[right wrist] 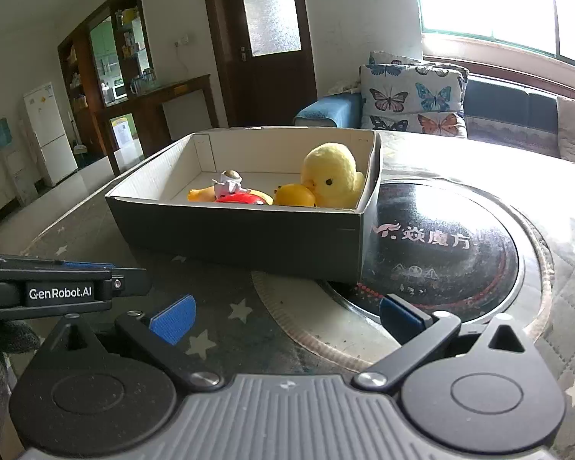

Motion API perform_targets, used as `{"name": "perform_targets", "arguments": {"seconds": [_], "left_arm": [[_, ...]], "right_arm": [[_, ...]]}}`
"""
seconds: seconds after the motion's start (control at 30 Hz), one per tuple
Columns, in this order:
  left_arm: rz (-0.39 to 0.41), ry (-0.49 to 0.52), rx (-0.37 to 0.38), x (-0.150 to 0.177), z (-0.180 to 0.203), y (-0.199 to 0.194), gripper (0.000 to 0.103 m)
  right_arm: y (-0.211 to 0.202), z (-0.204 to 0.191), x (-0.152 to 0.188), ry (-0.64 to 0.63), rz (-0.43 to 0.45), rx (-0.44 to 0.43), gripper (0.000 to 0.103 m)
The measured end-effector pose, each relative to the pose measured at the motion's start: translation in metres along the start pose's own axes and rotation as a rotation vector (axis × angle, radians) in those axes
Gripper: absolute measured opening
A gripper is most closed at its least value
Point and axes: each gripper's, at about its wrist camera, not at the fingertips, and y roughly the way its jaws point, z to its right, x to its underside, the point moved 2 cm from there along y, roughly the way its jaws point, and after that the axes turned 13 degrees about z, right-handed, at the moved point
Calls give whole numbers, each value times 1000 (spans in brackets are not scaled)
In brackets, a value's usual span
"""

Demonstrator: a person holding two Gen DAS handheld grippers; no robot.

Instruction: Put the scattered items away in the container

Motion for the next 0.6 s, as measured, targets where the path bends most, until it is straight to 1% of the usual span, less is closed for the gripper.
{"name": "perform_targets", "arguments": {"seconds": [0.23,0.43,0.6], "left_arm": [[1,17,-15,-2,1,-1,35],[-18,20,-30,0,2,2,34],[-34,18,-27,1,2,4,34]], "right_arm": [[2,1,-1,3,0,14,103],[2,4,-1,1,-2,25,103],[4,6,0,-3,-8,34,103]]}}
